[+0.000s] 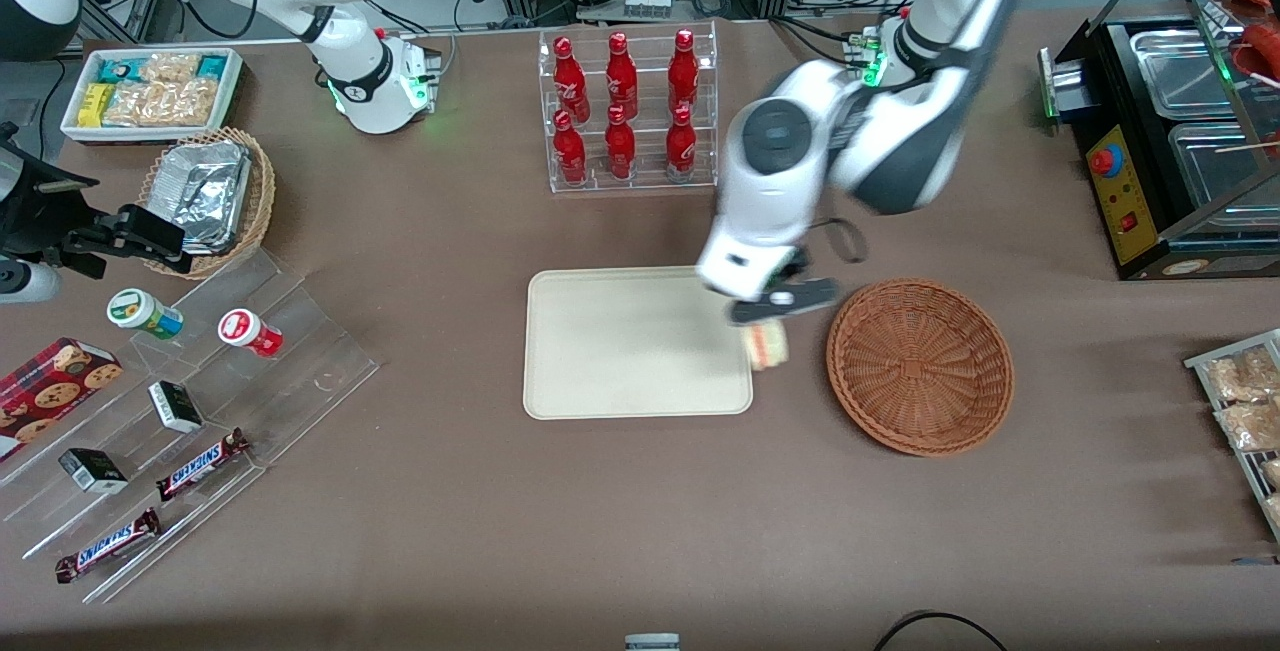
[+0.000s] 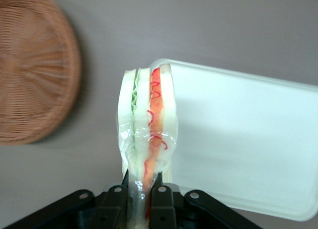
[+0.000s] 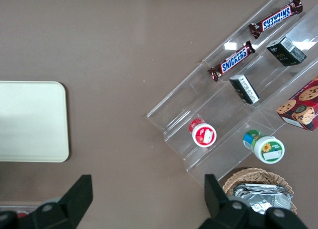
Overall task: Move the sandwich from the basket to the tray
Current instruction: 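Lift the sandwich and carry it over the cream tray, then lower the sandwich onto the tray and open the left gripper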
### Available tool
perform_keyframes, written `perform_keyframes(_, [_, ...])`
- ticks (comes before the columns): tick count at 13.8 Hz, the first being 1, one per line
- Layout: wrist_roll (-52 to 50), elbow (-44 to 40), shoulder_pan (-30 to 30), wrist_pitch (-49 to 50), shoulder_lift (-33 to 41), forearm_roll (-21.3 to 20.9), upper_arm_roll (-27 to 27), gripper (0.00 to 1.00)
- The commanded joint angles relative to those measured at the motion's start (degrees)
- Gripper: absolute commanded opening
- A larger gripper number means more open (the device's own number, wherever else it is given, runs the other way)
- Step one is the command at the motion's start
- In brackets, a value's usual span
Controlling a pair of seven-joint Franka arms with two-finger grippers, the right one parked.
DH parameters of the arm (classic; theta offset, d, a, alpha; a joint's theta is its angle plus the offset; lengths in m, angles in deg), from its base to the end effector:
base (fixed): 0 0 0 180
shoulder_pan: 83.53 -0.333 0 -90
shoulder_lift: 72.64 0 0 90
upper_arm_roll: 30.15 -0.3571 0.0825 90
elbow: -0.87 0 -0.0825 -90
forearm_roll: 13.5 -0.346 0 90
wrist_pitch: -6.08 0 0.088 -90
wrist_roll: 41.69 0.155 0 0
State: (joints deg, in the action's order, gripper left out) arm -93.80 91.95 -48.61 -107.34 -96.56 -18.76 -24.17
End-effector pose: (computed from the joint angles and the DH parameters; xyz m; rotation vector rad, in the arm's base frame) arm 0.5051 -0.4131 0.3984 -3.0842 -0.2573 -0.0200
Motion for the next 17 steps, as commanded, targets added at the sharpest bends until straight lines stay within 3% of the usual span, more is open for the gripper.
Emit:
perform_keyframes(1, [-0.1,-10.6,5.6,-1.0,-10.4,-0.5,-1.0,0.0])
perform_keyframes(8, [0.6,-12.9,9.5,-12.9,-20.4,-0.9,-1.1,0.0])
perform_keyframes(13, [0.3,-14.2,10.9,-14.7,-23.6,-1.1,-1.2,0.01])
perform_keyframes(14, [0.3,-14.2,10.8,-14.6,-23.4,-1.0,-1.3,0.51])
perform_keyframes(15, [0.3,-14.3,10.7,-14.2,-22.9,-1.1,-1.4,0.92])
perform_keyframes(16, [0.2,-14.2,10.4,-12.6,-21.2,-1.0,-1.6,0.99])
perform_keyframes(17, [0.3,-14.3,10.2,-9.6,-19.5,-0.8,-1.6,0.99])
